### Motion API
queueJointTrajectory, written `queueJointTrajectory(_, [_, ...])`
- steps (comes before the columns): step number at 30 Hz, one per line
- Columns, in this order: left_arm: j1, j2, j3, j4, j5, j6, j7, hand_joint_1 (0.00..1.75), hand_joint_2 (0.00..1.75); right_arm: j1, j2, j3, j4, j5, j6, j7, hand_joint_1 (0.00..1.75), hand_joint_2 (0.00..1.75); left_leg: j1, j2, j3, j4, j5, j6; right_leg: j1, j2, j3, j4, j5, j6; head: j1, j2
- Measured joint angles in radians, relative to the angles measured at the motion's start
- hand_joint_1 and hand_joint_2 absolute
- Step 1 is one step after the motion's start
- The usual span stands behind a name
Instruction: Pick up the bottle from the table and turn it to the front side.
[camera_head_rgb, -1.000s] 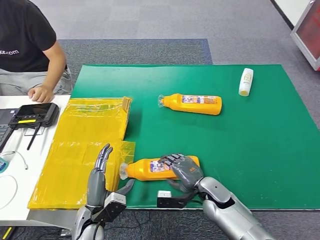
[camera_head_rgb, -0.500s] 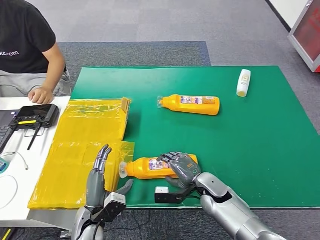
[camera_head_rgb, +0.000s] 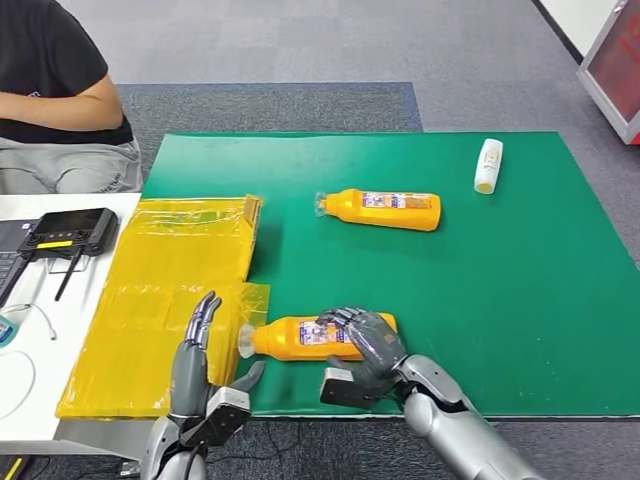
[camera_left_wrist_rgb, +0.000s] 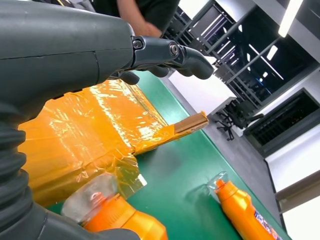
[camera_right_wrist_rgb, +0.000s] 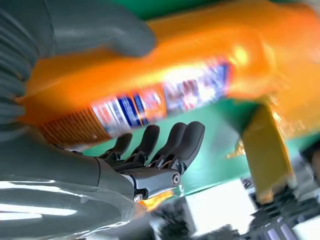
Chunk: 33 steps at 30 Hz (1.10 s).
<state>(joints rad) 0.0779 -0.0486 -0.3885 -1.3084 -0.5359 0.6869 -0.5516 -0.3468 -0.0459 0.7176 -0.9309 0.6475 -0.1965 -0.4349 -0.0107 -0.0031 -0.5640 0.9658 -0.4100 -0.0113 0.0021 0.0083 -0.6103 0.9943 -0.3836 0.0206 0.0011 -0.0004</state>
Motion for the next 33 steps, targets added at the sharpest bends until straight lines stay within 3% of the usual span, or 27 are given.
queueJointTrajectory(4, [0.005,0.005,0.001,-0.007,-0.001,0.000,0.000,0.00,1.75,0.075,0.032,-0.072,-0.079,-0.130,0.023,-0.050,1.75,1.75,0.000,0.000,-0.004,0.000,-0.001,0.000,0.000,0.000,-0.005,0.000,0.000,0.000,0.000,0.000])
queueJointTrajectory(9, [0.006,0.007,0.001,-0.011,-0.001,0.000,0.000,0.00,1.75,0.144,0.064,-0.130,-0.160,-0.185,0.016,-0.082,1.75,1.75,0.000,0.000,-0.011,0.000,0.000,0.000,0.000,0.000,-0.011,0.000,0.000,0.000,0.000,0.000])
queueJointTrajectory(13, [0.006,0.006,0.001,-0.011,0.000,0.001,0.000,0.00,1.75,0.161,0.071,-0.150,-0.186,-0.135,-0.032,-0.082,0.07,1.75,0.000,0.000,-0.013,0.000,0.000,0.000,0.000,0.000,-0.013,0.000,0.000,0.000,0.000,0.000])
queueJointTrajectory(15, [0.006,0.006,0.001,-0.011,0.001,0.001,0.000,0.00,1.75,0.161,0.071,-0.151,-0.187,-0.079,-0.069,-0.076,0.00,1.75,0.000,0.000,-0.014,0.000,0.000,0.000,0.000,0.000,-0.014,0.000,0.000,0.000,0.000,0.000])
queueJointTrajectory(24, [-0.006,0.001,0.000,-0.008,0.008,-0.003,-0.004,0.00,1.75,0.128,0.050,-0.100,-0.149,0.196,-0.205,-0.013,0.00,1.75,0.000,0.000,-0.015,0.000,0.000,0.000,0.000,0.000,-0.015,0.000,0.000,0.000,0.000,0.000])
queueJointTrajectory(28, [-0.017,-0.004,-0.001,-0.003,0.009,-0.006,-0.007,0.00,1.75,0.074,0.025,-0.047,-0.099,0.314,-0.217,0.048,0.00,0.00,0.000,0.000,-0.015,0.000,0.000,0.000,0.000,0.000,-0.015,0.000,0.000,0.000,0.000,0.000])
queueJointTrajectory(33, [-0.019,-0.007,0.000,-0.001,0.011,-0.011,-0.008,0.00,1.75,0.011,-0.004,0.013,-0.046,0.358,-0.130,0.096,0.00,0.00,0.000,0.000,-0.015,0.000,0.000,0.000,0.000,0.000,-0.015,0.000,0.000,0.000,0.000,0.000])
